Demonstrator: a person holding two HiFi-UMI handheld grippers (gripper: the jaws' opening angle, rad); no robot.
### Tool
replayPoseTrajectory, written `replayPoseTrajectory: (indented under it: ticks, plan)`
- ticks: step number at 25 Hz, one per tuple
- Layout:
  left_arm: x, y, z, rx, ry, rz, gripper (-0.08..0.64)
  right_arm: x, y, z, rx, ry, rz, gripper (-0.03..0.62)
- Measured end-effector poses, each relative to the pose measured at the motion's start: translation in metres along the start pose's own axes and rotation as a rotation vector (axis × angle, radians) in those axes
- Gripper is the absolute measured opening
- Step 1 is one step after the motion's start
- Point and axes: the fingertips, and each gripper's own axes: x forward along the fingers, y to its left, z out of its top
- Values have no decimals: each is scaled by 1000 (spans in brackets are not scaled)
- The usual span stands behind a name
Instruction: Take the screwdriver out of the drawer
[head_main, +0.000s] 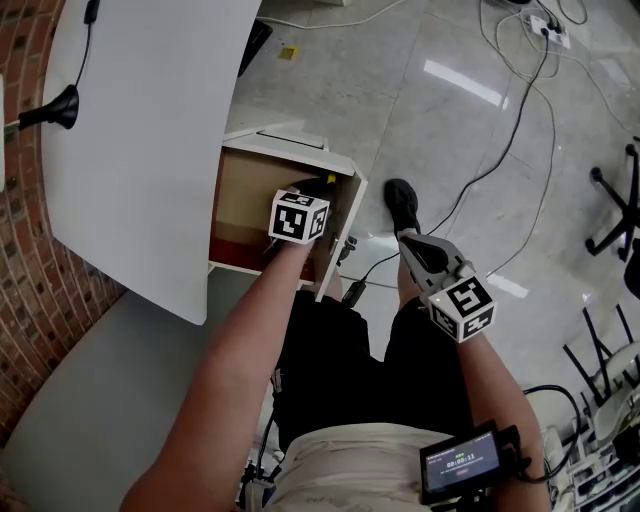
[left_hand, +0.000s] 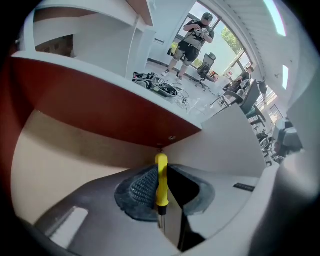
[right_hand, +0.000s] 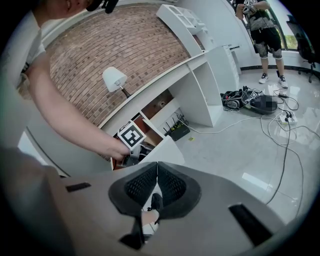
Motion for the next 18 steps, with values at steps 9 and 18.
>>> replayPoseTrajectory:
  ticks: [9,18]
  plan:
    - [-31,-5,-2,-46,-105,32,54,5,4,7,-35,24,27,6]
    - [-65,-10,1,-101,-204,76,54,9,12,18,-92,55,81,7]
